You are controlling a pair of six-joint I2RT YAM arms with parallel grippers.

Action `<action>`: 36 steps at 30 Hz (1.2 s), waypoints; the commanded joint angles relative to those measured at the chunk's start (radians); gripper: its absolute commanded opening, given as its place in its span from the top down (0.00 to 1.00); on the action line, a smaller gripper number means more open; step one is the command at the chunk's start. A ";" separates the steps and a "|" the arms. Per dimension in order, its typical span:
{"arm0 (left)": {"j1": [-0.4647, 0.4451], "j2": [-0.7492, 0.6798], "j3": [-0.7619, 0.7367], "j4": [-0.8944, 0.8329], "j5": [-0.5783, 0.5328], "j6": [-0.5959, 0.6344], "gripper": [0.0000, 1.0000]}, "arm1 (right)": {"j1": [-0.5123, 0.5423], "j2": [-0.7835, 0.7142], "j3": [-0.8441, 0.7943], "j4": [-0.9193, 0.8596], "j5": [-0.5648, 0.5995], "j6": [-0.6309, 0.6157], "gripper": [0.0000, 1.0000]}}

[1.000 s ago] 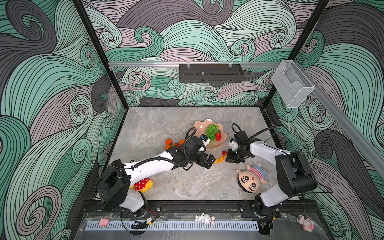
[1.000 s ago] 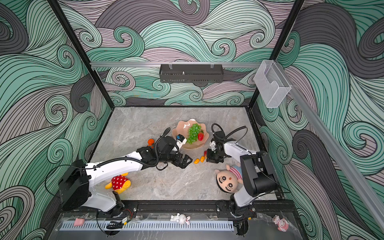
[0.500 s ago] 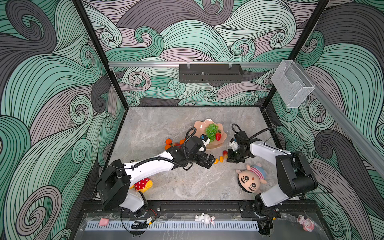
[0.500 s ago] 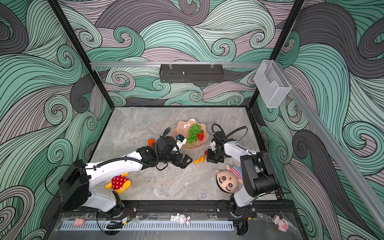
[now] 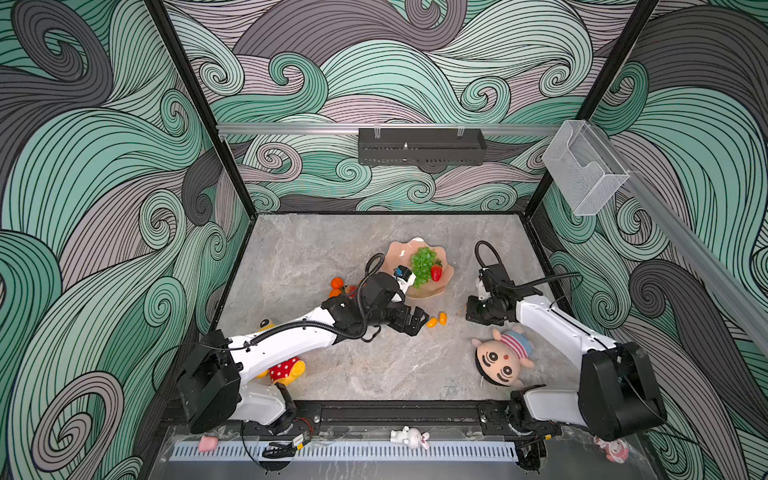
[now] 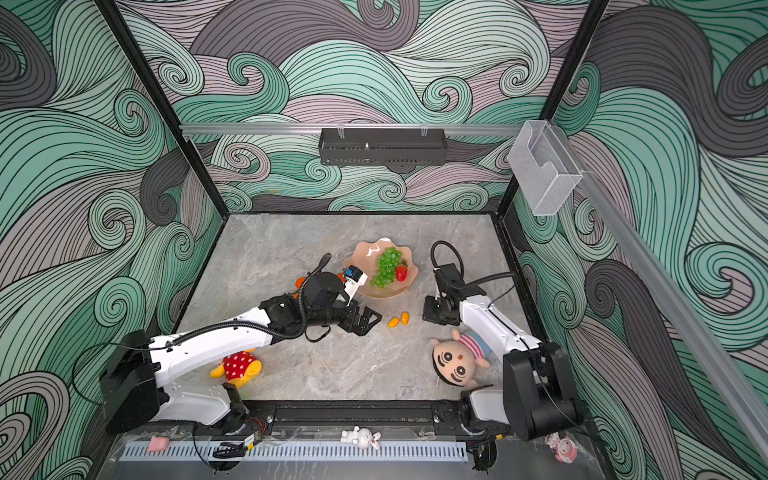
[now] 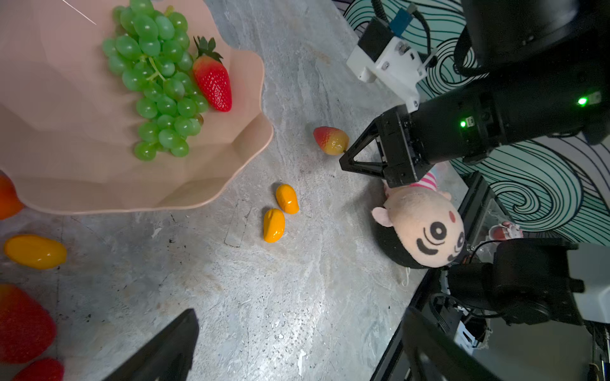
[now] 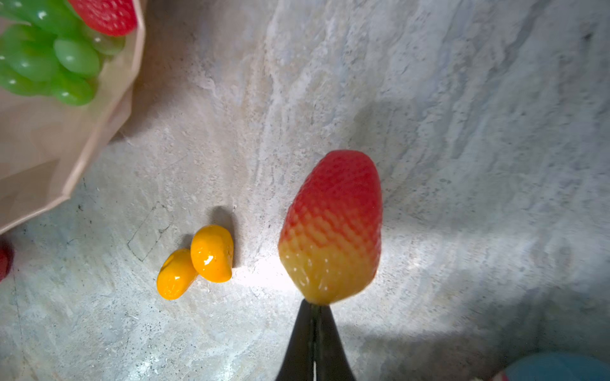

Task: Place and organize the fake fruits in the fruit bowl
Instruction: 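Close the right gripper on the large strawberry and lift it, then carry the strawberry over the pink bowl and open the right gripper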

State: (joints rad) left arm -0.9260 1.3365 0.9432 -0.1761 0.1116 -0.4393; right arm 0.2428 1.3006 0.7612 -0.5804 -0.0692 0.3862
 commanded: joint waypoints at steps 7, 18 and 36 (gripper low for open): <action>-0.001 -0.169 -0.046 0.019 -0.213 0.002 0.01 | 0.017 -0.205 0.002 0.003 0.068 -0.045 1.00; 0.113 -0.207 -0.089 0.036 -0.219 -0.071 0.01 | 0.146 -0.153 0.108 0.072 0.003 -0.126 1.00; 0.285 -0.265 -0.165 -0.022 -0.156 -0.165 0.01 | 0.199 0.430 0.470 0.031 -0.092 -0.105 1.00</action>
State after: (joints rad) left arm -0.6483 1.1011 0.7883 -0.1761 -0.0505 -0.5861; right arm 0.4385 1.6932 1.1965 -0.5167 -0.1249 0.2687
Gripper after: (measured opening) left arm 0.986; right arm 0.028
